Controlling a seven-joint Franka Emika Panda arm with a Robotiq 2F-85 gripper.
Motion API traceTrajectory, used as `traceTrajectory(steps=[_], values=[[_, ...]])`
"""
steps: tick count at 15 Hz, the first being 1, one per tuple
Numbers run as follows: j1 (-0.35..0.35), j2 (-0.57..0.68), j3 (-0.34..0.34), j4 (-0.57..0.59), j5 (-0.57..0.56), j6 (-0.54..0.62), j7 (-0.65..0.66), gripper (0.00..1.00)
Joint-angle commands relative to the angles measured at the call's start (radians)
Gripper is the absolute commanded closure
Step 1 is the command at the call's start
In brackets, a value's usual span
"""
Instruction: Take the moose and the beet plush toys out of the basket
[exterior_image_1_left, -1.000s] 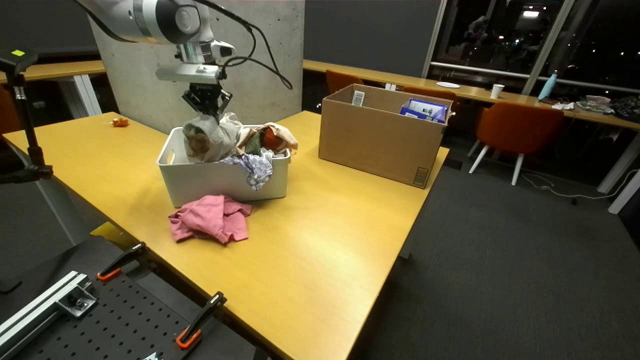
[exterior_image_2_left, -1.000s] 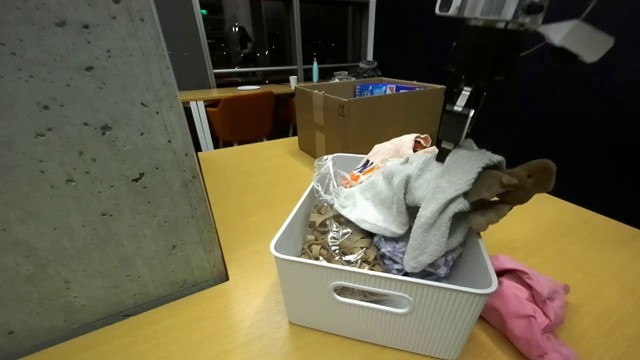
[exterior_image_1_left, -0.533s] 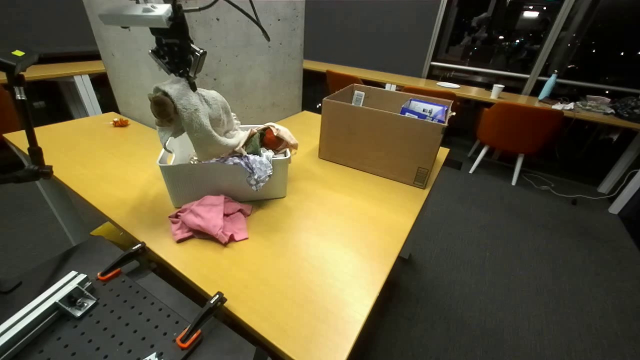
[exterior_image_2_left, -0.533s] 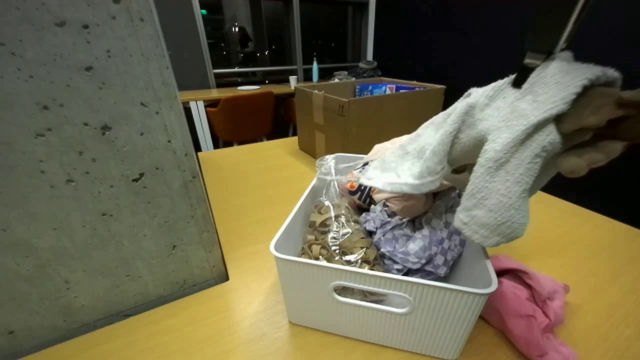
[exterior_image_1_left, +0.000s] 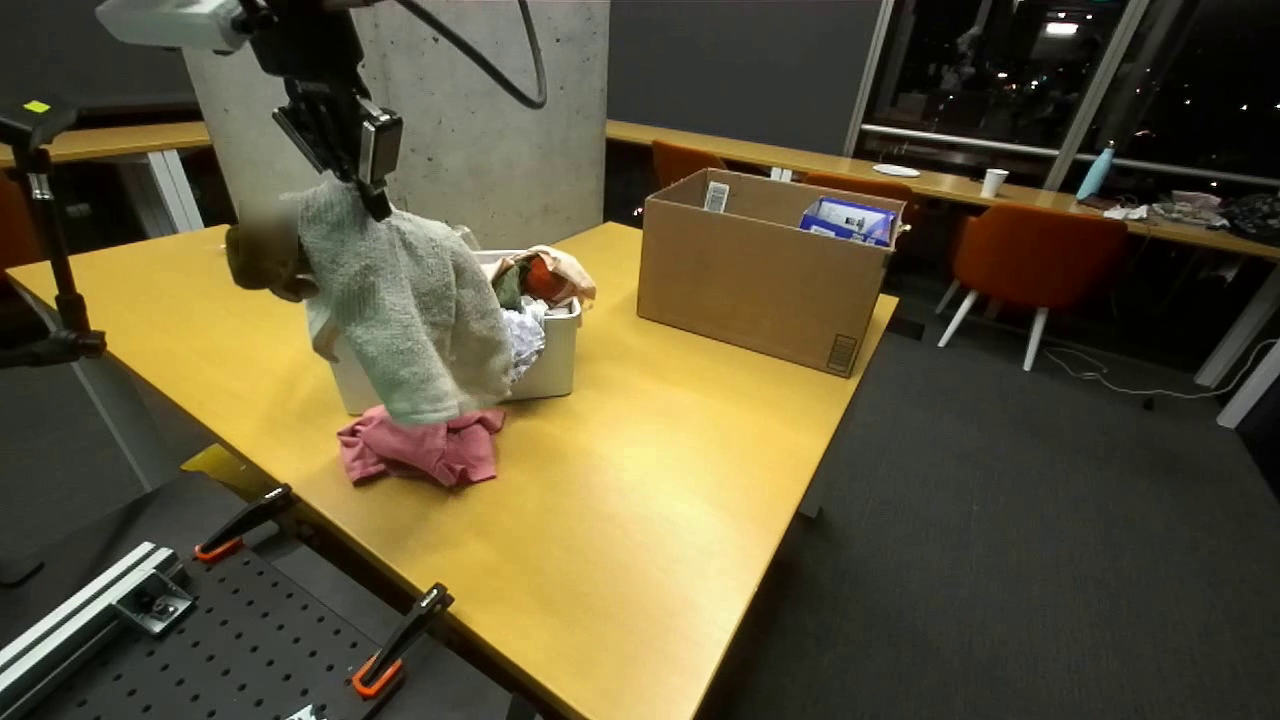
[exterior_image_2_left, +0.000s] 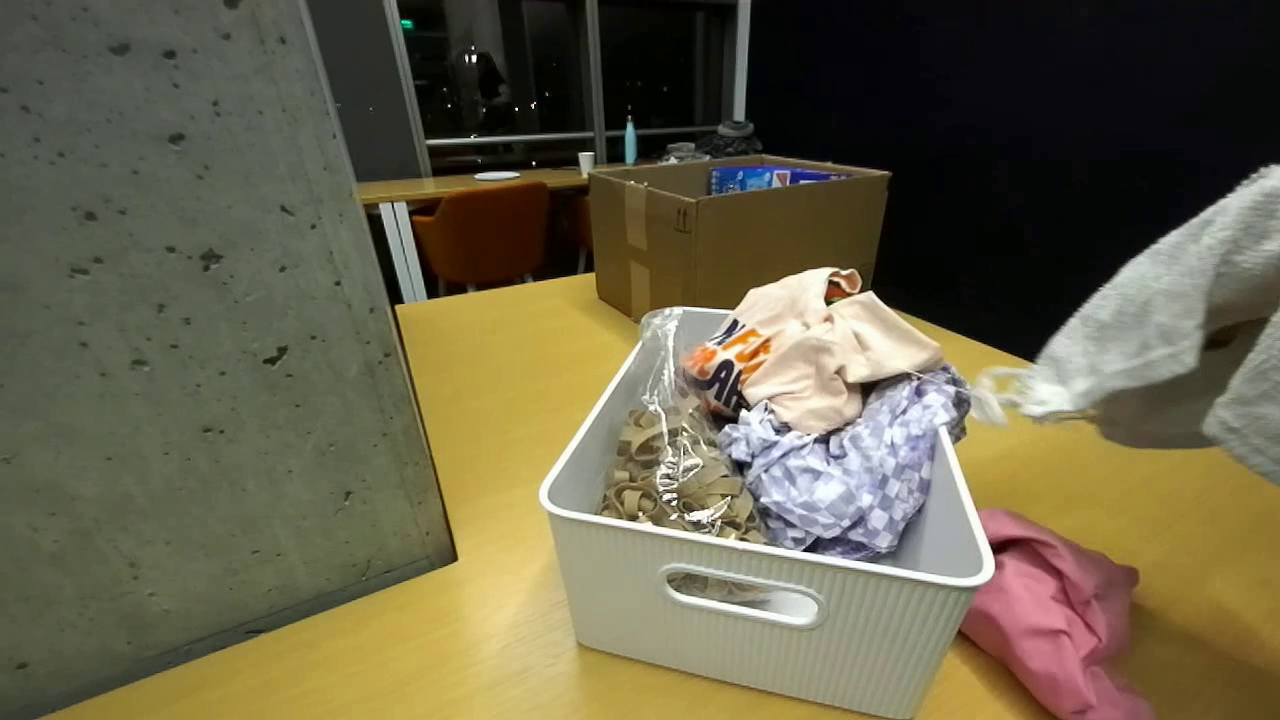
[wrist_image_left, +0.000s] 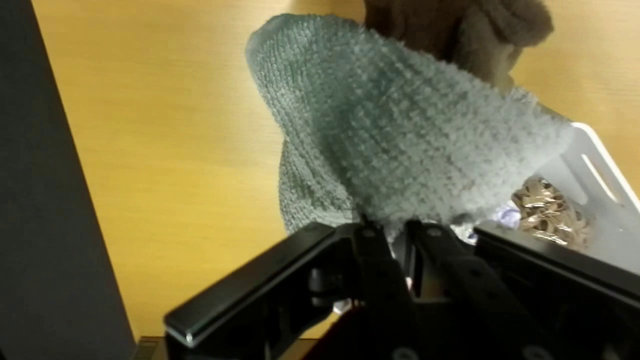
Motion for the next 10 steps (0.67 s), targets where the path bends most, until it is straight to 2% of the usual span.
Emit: traceTrajectory(steps=[1, 5, 7, 10], values=[[-0.081, -0.179, -0.073, -0.166, -0.027, 0.046, -0.022, 0.97], [-0.188, -0.205, -0.145, -0.188, -0.082, 0.077, -0.053, 0.97], [-0.223, -0.161, -0.166, -0.161, -0.103, 0.118, -0.071, 0.97], [-0.219, -0.029, -0.174, -0.078, -0.107, 0.188, -0.100, 0.97]])
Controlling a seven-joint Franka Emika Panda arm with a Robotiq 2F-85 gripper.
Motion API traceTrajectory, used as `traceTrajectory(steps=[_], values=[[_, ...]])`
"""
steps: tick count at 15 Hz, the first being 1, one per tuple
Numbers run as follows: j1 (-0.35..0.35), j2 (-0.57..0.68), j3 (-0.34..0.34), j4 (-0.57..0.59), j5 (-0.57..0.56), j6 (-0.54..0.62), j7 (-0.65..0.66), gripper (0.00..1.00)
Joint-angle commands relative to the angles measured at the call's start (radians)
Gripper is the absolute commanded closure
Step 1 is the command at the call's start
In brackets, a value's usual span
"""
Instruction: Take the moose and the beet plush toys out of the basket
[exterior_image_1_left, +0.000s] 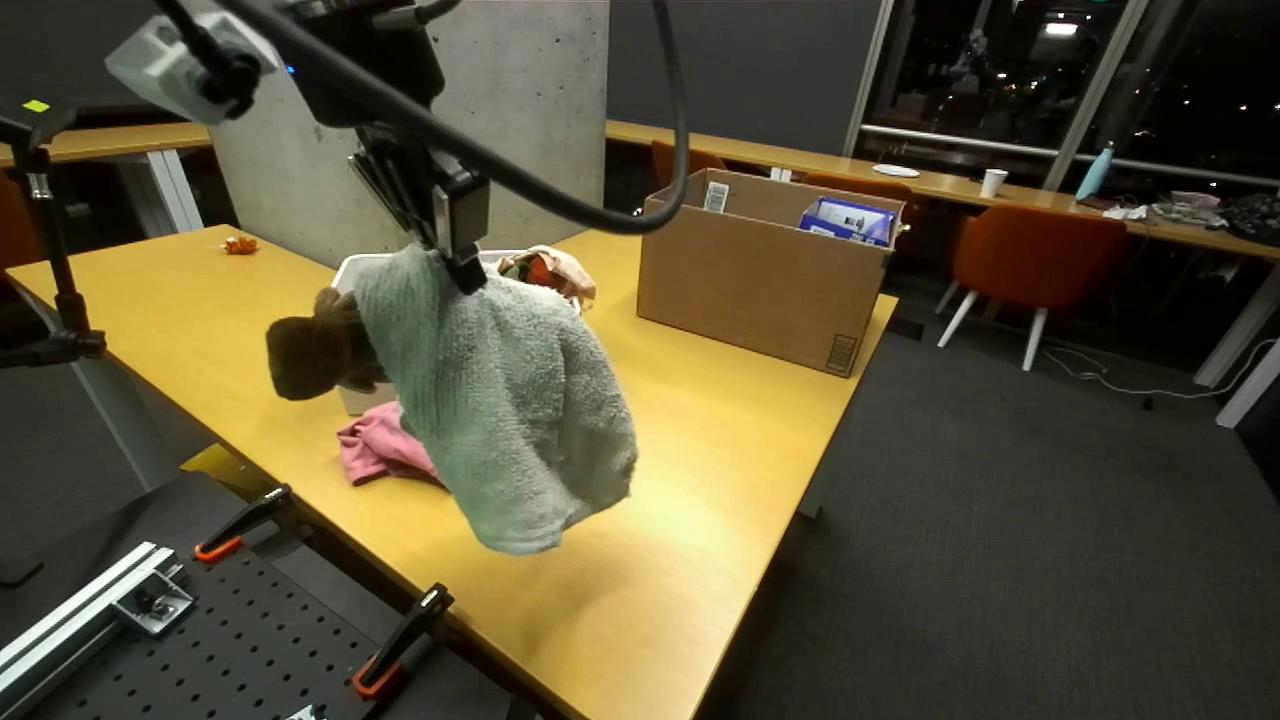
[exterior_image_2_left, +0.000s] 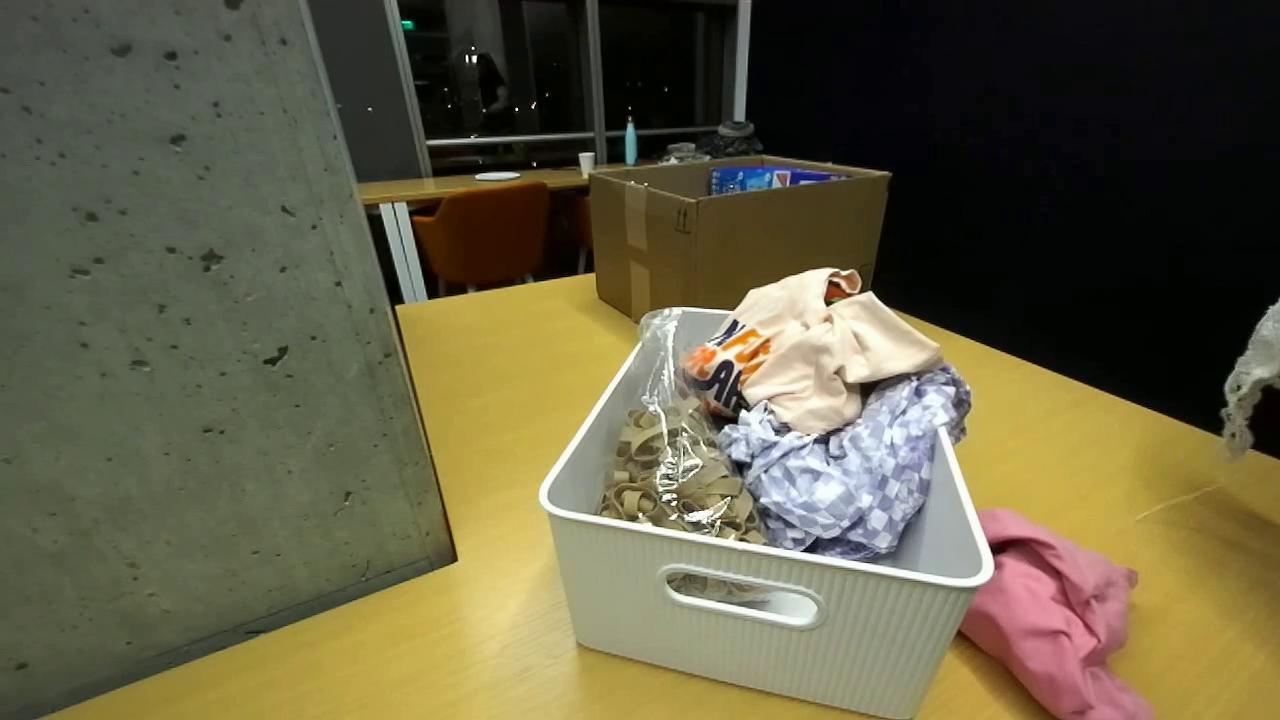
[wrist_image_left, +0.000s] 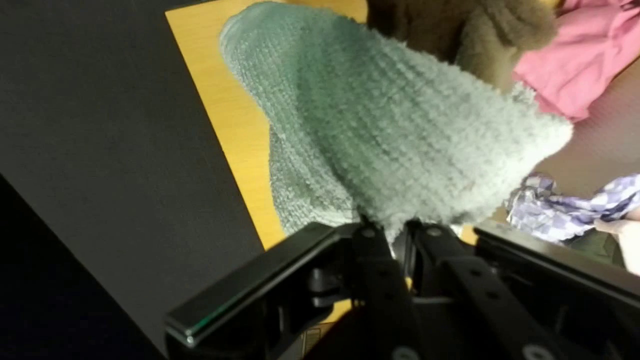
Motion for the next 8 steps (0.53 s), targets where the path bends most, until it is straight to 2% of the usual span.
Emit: traceTrajectory(steps=[1, 8], values=[[0.017, 0.181, 0.002, 0.124, -0.012, 0.077, -0.024, 0.97], [0.062, 0.543, 0.003, 0.270, 0.010, 0.227, -0.061, 0.97]])
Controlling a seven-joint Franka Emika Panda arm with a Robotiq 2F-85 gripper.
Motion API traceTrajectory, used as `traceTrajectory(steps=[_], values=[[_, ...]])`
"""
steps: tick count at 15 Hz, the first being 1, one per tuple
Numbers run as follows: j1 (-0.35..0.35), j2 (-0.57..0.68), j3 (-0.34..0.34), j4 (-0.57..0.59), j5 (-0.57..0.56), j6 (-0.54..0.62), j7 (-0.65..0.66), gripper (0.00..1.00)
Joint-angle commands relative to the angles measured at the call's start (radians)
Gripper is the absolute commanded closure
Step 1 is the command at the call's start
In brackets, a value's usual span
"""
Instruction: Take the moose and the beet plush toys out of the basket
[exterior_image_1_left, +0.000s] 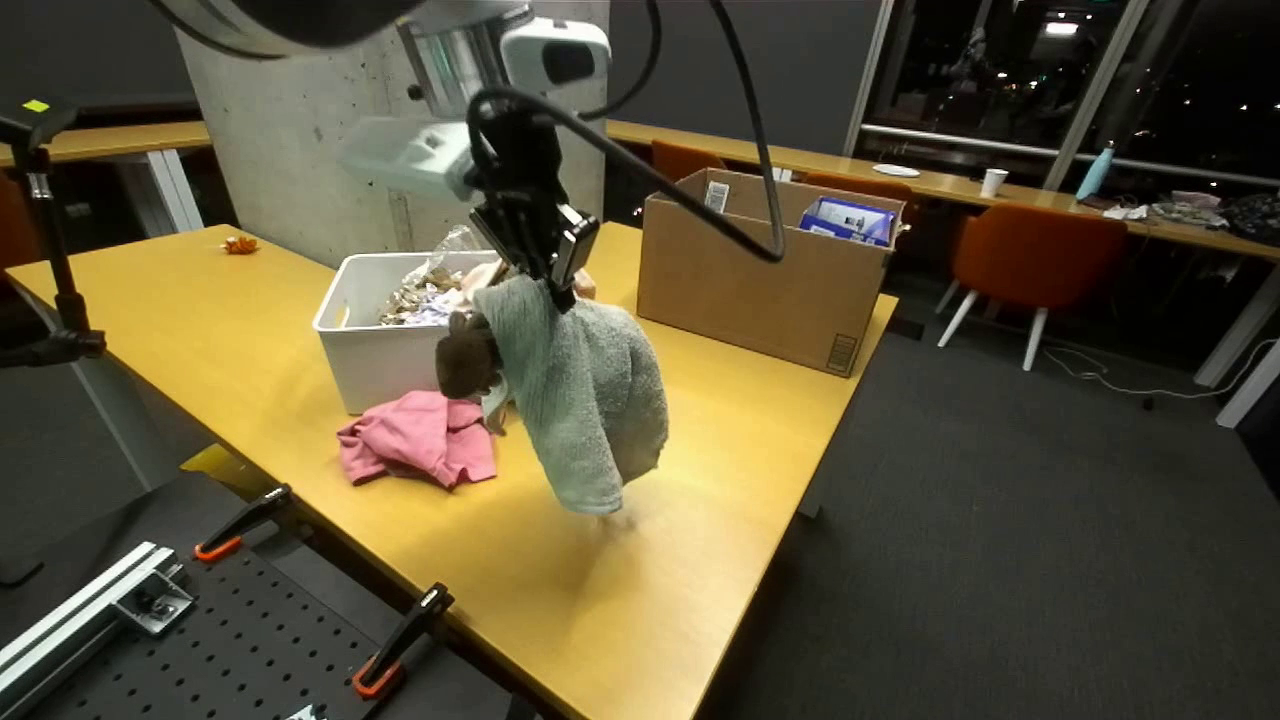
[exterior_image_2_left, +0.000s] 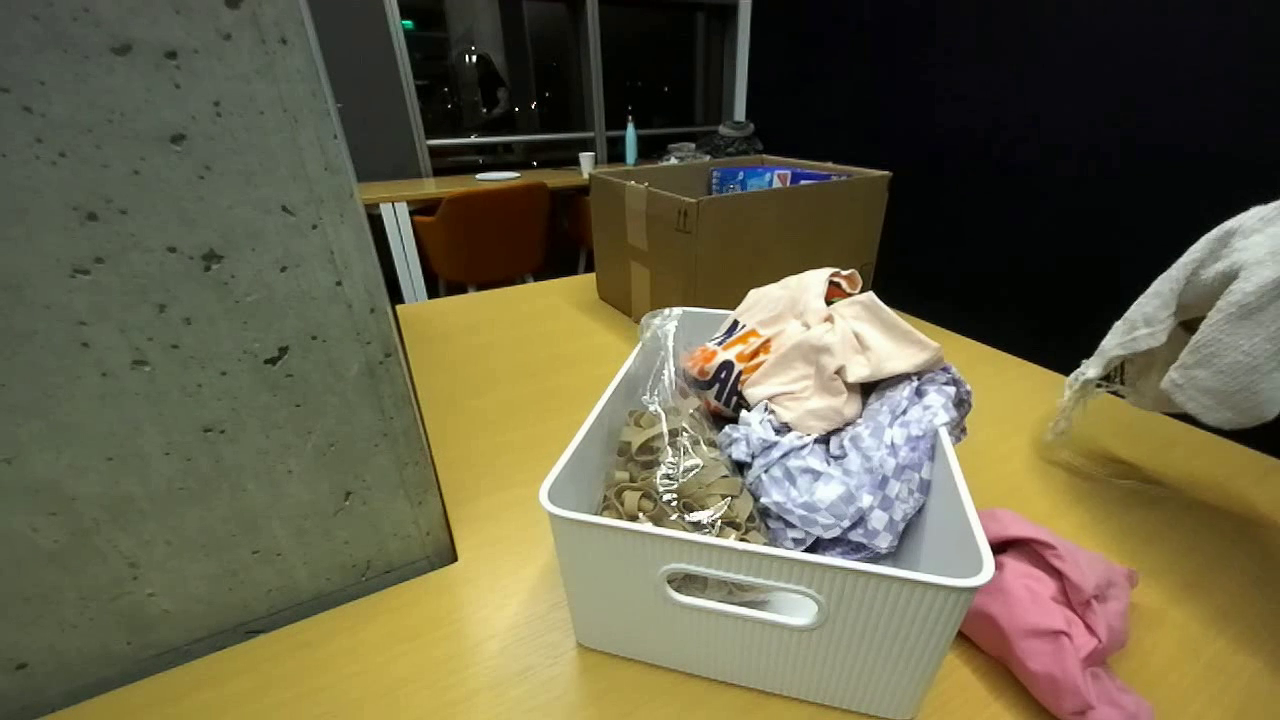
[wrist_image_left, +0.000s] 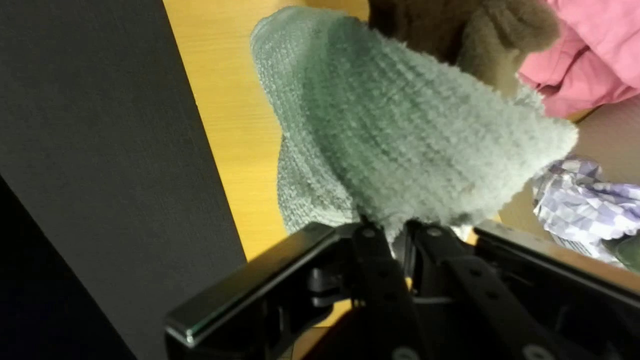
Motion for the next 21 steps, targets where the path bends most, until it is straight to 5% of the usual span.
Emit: traceTrajectory(steps=[1, 12, 19, 20, 21], values=[[0.015, 0.208, 0.000, 0.086, 0.016, 0.088, -0.040, 0.97], [0.058, 0.592, 0.146, 0.257, 0.131, 0.095, -0.089, 0.97], [0.116, 0.570, 0.128, 0.192, 0.079, 0.036, -0.004, 0.97], [0.125, 0.555, 0.118, 0.182, 0.062, 0.035, 0.018, 0.64], [0.132, 0.540, 0.111, 0.172, 0.046, 0.035, 0.036, 0.63]])
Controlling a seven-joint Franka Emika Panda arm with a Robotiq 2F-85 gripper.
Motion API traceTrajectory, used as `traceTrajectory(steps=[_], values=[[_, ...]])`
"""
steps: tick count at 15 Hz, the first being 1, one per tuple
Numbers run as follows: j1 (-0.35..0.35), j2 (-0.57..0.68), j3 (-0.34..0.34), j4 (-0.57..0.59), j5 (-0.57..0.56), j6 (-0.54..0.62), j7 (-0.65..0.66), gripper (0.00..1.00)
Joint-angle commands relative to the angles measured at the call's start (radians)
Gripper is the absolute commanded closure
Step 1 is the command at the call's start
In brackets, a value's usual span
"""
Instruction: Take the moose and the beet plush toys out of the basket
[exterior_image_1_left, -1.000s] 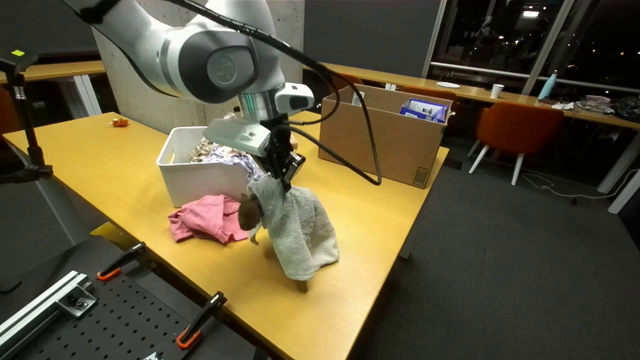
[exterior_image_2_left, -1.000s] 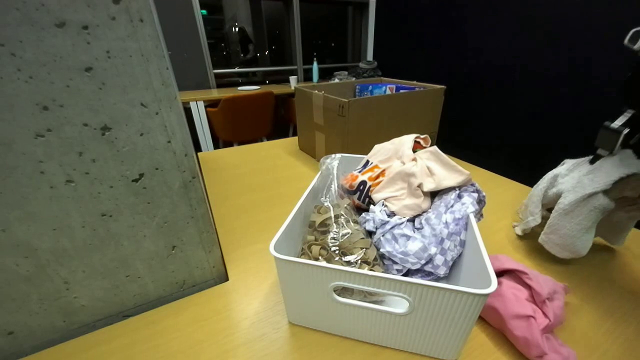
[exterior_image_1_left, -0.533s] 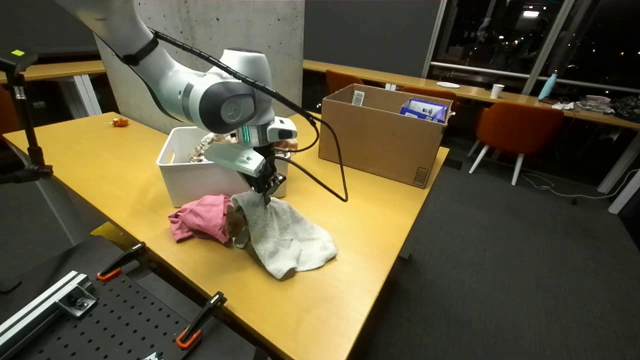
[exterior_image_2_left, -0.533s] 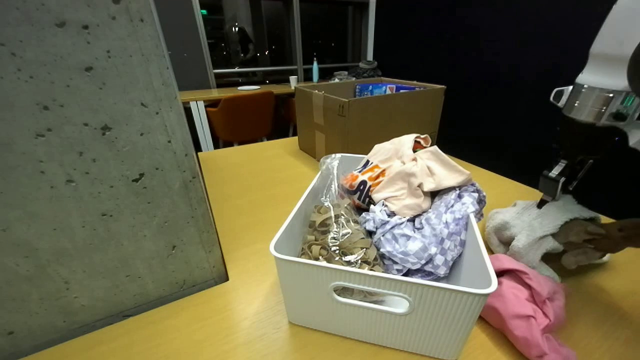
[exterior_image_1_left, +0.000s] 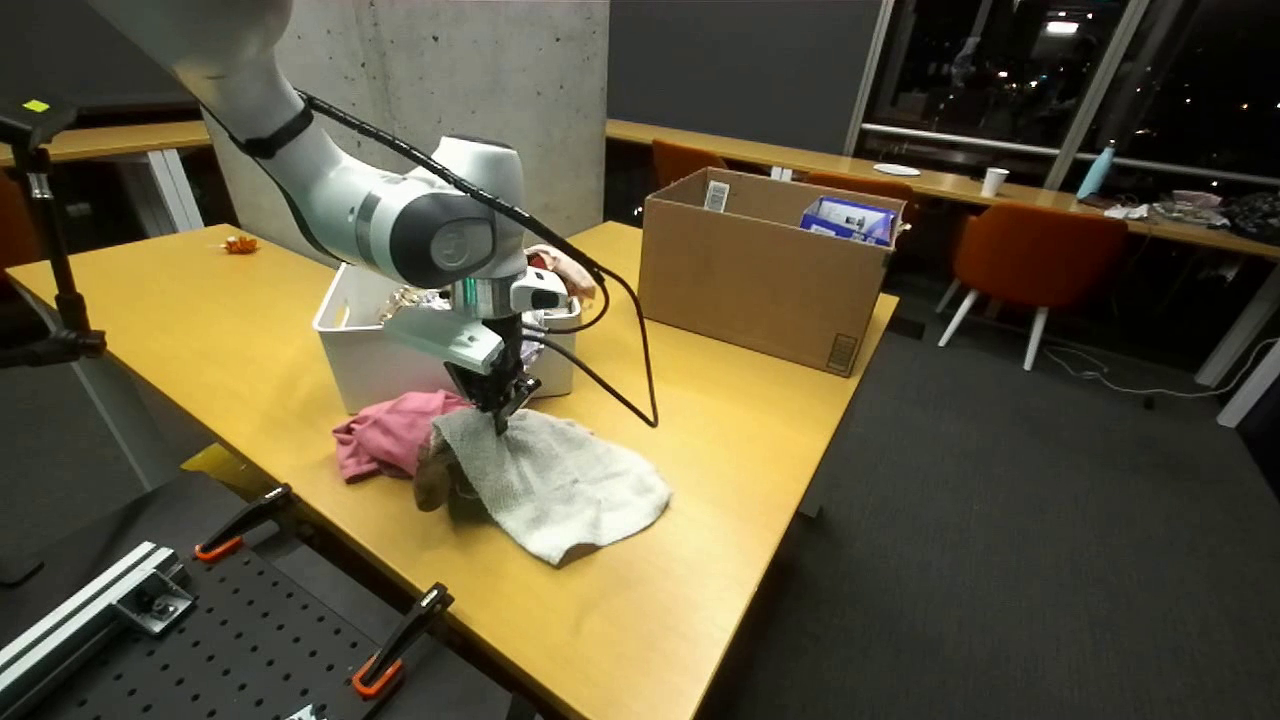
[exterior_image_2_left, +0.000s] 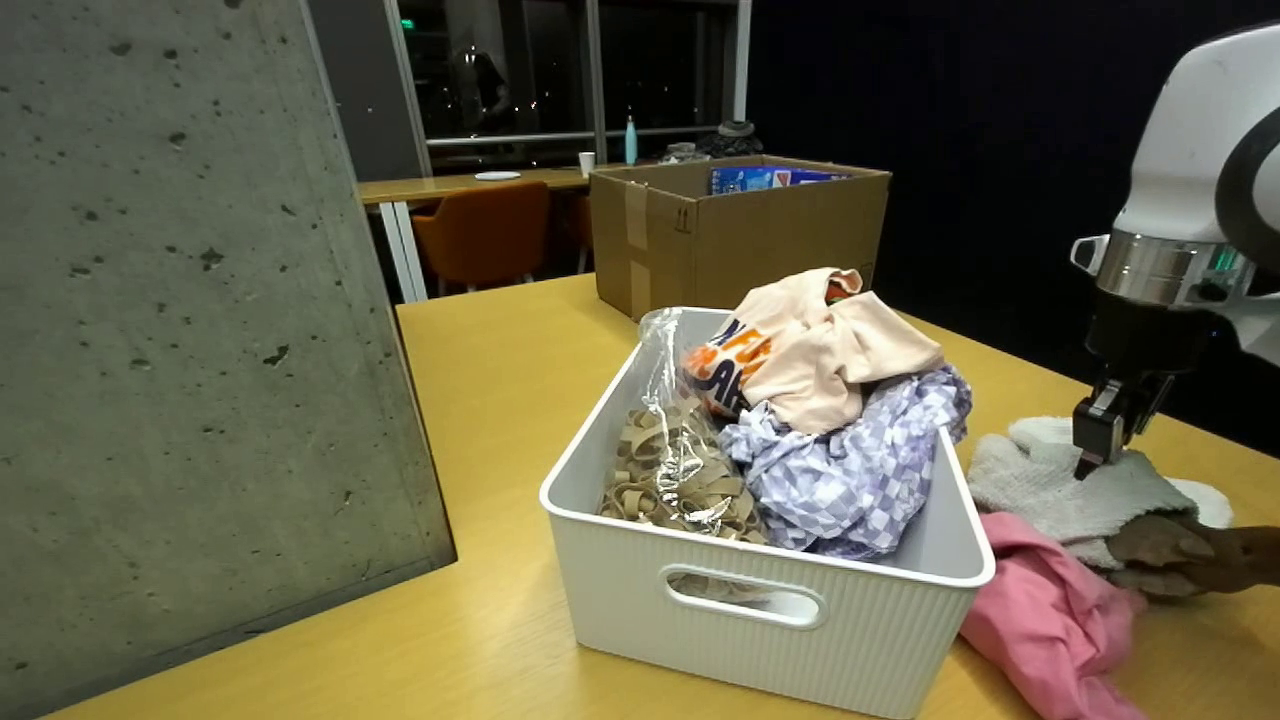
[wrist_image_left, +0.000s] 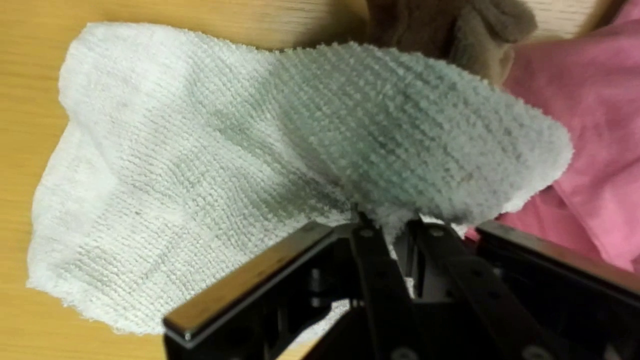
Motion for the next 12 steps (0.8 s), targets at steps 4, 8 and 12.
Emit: traceTrajectory(steps=[4, 8, 12], values=[[0.042, -0.185, -0.041, -0.133, -0.087, -0.032, 0.116, 0.35], [0.024, -0.230, -0.026, -0.169, -0.053, -0.025, 0.097, 0.05], [0.019, -0.200, -0.020, -0.157, -0.025, -0.015, 0.078, 0.00]])
